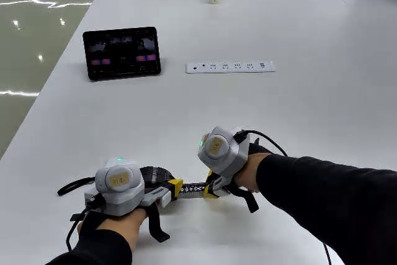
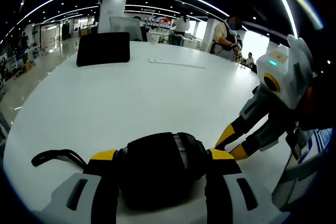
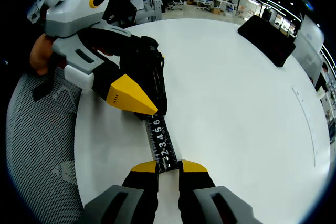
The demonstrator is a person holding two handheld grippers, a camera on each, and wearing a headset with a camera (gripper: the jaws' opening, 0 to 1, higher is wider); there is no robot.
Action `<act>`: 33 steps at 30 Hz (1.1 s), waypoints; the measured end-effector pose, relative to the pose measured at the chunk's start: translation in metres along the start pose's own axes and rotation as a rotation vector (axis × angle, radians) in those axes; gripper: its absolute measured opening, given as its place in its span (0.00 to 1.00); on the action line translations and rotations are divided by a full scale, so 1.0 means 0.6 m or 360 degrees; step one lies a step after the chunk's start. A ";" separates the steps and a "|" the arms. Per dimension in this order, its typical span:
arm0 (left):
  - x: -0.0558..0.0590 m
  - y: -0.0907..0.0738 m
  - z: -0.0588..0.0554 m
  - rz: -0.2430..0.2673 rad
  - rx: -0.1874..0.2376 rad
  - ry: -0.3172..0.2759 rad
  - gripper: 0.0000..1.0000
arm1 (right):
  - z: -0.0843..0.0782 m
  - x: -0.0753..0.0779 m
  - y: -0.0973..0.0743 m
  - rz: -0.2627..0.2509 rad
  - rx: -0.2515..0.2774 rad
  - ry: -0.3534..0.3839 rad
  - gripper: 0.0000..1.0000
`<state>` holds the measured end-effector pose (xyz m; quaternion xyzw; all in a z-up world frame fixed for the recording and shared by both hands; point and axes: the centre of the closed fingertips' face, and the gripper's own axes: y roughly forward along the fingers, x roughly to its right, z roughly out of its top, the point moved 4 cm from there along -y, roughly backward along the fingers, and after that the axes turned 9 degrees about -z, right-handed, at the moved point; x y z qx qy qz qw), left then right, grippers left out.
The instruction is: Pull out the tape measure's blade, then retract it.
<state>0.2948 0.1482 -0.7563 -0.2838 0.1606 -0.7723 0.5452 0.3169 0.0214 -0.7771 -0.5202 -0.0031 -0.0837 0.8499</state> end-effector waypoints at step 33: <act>0.000 0.000 0.000 -0.0005 0.0002 -0.0008 0.62 | 0.018 -0.006 0.009 0.0000 0.0026 0.0013 0.11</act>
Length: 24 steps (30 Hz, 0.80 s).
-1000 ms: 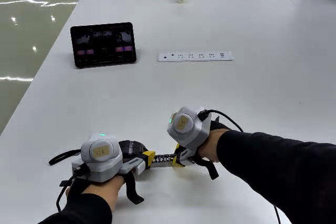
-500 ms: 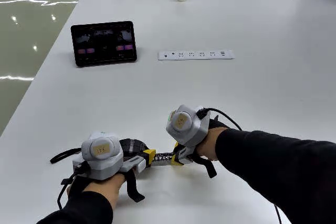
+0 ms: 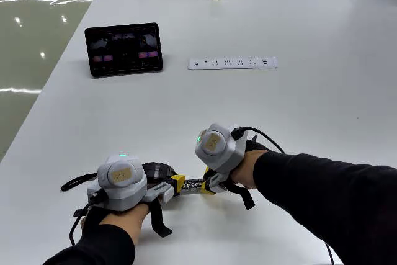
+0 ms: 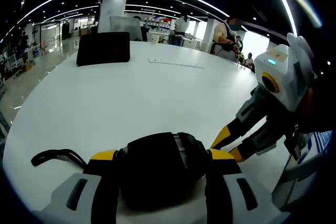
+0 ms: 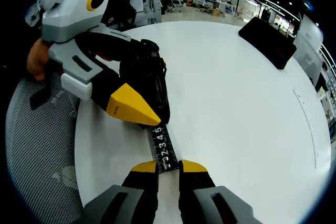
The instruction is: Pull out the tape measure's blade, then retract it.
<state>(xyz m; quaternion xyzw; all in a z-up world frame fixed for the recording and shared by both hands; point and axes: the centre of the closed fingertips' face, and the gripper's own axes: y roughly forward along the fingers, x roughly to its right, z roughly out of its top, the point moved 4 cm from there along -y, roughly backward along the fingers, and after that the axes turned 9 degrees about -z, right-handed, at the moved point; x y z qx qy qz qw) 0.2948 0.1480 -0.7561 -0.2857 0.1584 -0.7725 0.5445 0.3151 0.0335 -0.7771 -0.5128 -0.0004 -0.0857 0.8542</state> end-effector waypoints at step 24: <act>-0.001 -0.002 -0.003 -0.0004 0.0001 -0.0006 0.62 | 0.013 -0.008 0.007 -0.0002 0.0030 0.0011 0.11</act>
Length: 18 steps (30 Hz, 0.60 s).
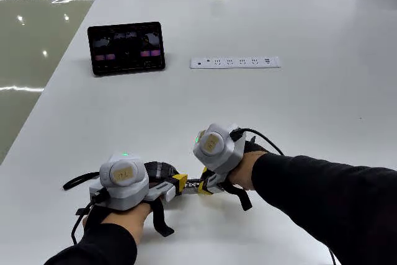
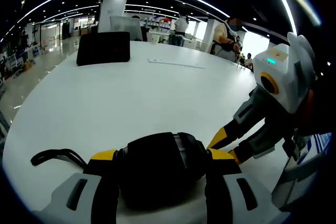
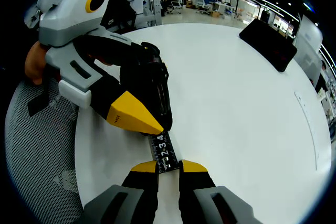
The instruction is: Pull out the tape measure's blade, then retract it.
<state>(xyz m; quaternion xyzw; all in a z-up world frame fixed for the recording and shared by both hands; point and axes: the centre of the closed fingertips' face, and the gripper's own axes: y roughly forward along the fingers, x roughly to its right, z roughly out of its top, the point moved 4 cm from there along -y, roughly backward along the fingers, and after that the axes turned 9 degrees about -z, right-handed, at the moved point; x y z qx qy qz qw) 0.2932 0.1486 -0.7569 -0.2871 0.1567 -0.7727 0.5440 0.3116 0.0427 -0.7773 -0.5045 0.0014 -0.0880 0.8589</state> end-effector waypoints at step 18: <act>-0.001 -0.001 0.000 -0.0003 -0.0001 -0.0001 0.62 | 0.008 -0.004 0.005 0.0016 0.0025 0.0012 0.11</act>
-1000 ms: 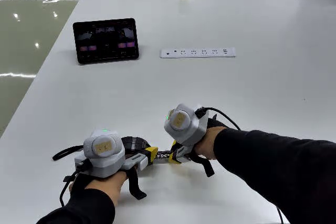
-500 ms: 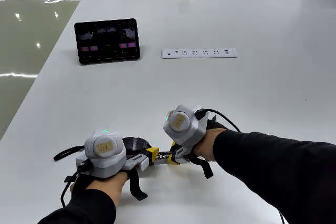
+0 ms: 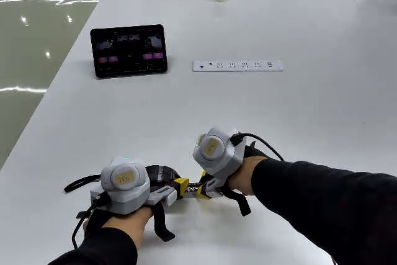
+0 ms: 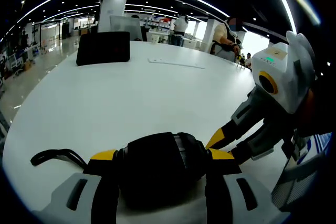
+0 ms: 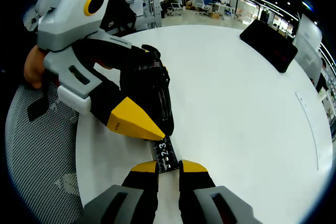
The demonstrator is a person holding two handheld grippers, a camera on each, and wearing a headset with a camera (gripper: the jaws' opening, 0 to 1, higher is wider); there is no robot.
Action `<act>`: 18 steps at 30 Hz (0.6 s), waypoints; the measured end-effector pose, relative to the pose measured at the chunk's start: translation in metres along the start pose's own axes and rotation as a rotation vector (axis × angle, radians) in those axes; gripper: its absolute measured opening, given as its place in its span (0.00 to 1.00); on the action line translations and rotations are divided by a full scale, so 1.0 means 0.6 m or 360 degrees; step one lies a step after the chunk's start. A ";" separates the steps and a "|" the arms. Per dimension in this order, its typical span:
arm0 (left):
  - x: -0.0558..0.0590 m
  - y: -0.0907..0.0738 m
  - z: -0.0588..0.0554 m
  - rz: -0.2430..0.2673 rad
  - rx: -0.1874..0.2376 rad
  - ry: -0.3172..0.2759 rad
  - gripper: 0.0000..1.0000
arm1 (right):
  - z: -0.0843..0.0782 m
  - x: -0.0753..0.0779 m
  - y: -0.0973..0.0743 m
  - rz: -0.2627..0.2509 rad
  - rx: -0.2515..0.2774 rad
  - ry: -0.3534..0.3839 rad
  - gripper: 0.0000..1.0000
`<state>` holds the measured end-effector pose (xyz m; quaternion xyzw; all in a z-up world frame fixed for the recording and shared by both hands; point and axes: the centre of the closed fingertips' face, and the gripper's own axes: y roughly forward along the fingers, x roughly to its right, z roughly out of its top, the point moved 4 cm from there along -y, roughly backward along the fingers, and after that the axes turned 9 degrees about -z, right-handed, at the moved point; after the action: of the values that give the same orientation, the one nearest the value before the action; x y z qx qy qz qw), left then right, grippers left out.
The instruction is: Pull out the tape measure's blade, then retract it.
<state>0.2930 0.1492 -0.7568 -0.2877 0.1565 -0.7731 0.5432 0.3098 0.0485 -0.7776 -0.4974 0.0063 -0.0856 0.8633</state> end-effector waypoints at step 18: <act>-0.001 -0.003 -0.002 -0.0008 0.0002 -0.0018 0.61 | 0.012 -0.010 0.006 0.0013 0.0035 0.0002 0.11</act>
<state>0.2913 0.1505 -0.7570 -0.2921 0.1522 -0.7730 0.5422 0.3049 0.0572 -0.7774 -0.4877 0.0079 -0.0825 0.8691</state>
